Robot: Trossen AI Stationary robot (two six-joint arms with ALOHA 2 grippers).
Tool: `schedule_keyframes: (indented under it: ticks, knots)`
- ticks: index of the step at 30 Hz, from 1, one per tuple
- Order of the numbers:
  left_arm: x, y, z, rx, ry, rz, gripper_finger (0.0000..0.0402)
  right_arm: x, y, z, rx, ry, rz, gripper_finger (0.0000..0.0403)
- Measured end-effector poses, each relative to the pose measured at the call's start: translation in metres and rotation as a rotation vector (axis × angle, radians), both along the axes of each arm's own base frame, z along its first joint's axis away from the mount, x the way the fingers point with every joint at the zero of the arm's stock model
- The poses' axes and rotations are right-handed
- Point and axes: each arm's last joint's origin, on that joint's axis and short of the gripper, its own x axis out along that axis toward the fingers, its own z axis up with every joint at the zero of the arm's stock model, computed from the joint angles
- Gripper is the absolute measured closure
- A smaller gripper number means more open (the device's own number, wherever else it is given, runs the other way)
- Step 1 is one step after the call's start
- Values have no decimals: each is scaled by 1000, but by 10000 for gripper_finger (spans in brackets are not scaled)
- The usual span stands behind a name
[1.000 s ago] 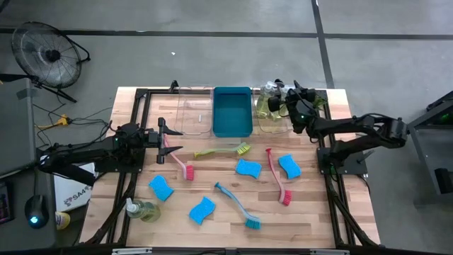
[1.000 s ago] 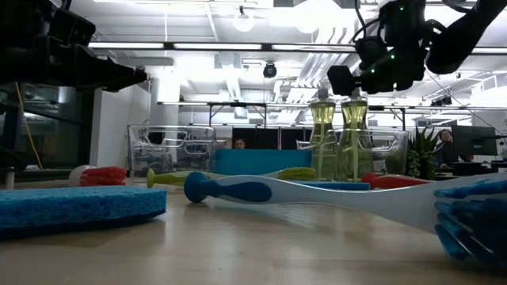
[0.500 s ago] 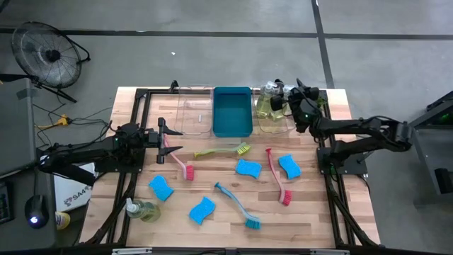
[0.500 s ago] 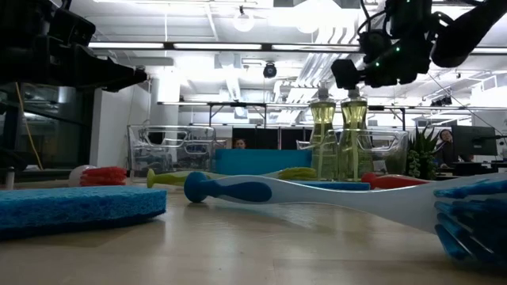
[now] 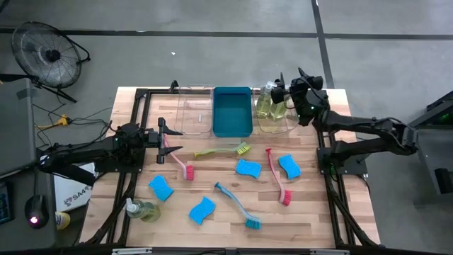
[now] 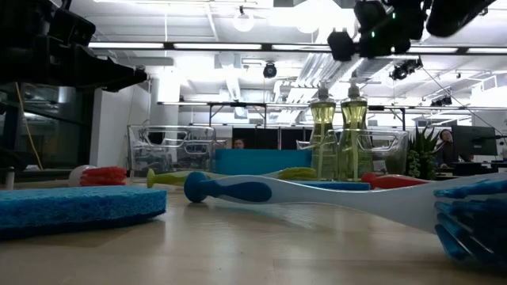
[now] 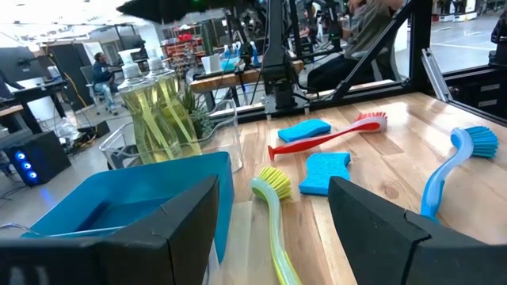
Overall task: Pick & Place Kitchen Sink Supplies
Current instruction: Put the green dish soap into the right transparent bin
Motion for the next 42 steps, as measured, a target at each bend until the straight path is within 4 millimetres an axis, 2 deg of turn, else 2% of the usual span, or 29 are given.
schedule_keyframes:
  ticks: [10,16,32,38,42]
  knots:
    - [0,0,0,0,0,0,168,11,13,60,4,-5,176,77]
    - [0,0,0,0,0,0,168,18,29,78,32,-25,366,77]
    - [0,0,0,0,0,0,168,34,82,80,38,-1,668,77]
    - [0,0,0,0,0,0,168,45,102,70,111,-3,786,77]
    - [0,0,0,0,0,0,168,51,112,56,201,59,844,77]
